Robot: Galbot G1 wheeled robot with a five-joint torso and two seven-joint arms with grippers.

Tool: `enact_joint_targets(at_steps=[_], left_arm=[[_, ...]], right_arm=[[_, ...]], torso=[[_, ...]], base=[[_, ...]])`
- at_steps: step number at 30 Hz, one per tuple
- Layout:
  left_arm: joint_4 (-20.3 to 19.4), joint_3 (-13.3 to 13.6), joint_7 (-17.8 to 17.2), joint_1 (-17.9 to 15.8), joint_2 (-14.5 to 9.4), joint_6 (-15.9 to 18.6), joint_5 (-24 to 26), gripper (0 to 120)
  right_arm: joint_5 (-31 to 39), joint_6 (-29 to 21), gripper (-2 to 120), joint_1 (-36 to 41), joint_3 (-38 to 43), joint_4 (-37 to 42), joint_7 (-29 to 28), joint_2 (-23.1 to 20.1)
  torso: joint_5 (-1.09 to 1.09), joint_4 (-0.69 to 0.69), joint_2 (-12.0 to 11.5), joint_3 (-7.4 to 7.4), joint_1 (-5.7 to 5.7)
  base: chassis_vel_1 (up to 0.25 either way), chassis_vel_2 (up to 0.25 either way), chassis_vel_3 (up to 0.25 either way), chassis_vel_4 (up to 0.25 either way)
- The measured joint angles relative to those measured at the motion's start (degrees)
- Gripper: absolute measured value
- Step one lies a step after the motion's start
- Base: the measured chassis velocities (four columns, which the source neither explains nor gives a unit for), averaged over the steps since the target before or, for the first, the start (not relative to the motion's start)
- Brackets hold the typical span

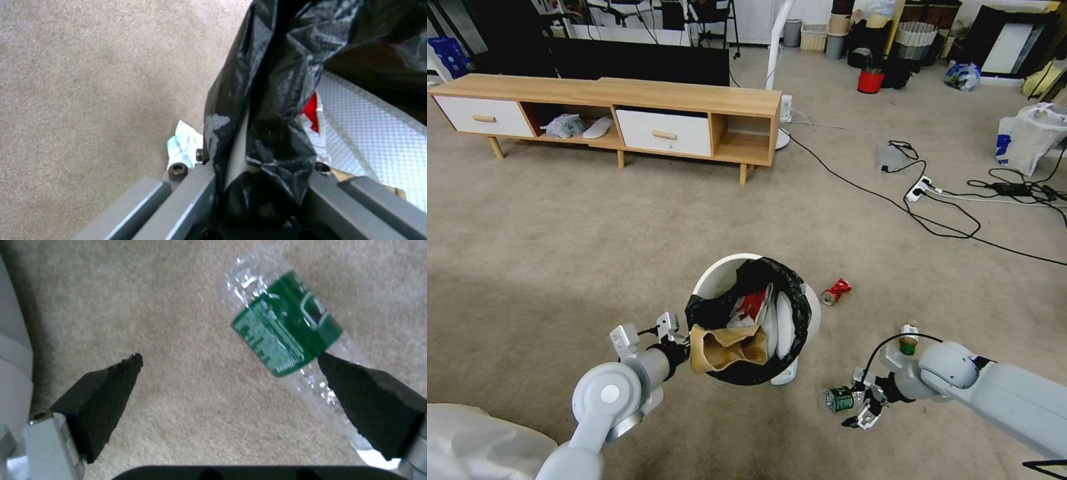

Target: Pick up the trash bin and place the garbage on the floor into it.

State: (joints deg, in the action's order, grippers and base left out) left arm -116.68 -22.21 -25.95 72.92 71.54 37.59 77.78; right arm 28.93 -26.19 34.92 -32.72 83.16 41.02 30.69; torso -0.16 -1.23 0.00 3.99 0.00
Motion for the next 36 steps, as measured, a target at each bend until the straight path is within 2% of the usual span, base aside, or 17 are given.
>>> enact_joint_targets(at_steps=[21, 36], left_arm=[[0.24, 0.16, 0.73, 0.46, 1.52, -0.01, -1.62, 0], [0.81, 0.08, 1.21, 0.16, 1.64, -0.01, -1.85, 0]], right_arm=[[-1.27, 0.36, 100, 0.35, 1.65, -2.80, -0.11, 0.28], [-2.58, 1.16, 100, -0.47, 0.91, -7.30, -0.05, 3.01]], torso=[[-0.01, 0.00, 0.00, 0.00, 0.00], [-0.01, 0.00, 0.00, 0.01, 0.00]], base=[[0.000, 0.000, 0.000, 0.000], [0.000, 0.000, 0.000, 0.000]])
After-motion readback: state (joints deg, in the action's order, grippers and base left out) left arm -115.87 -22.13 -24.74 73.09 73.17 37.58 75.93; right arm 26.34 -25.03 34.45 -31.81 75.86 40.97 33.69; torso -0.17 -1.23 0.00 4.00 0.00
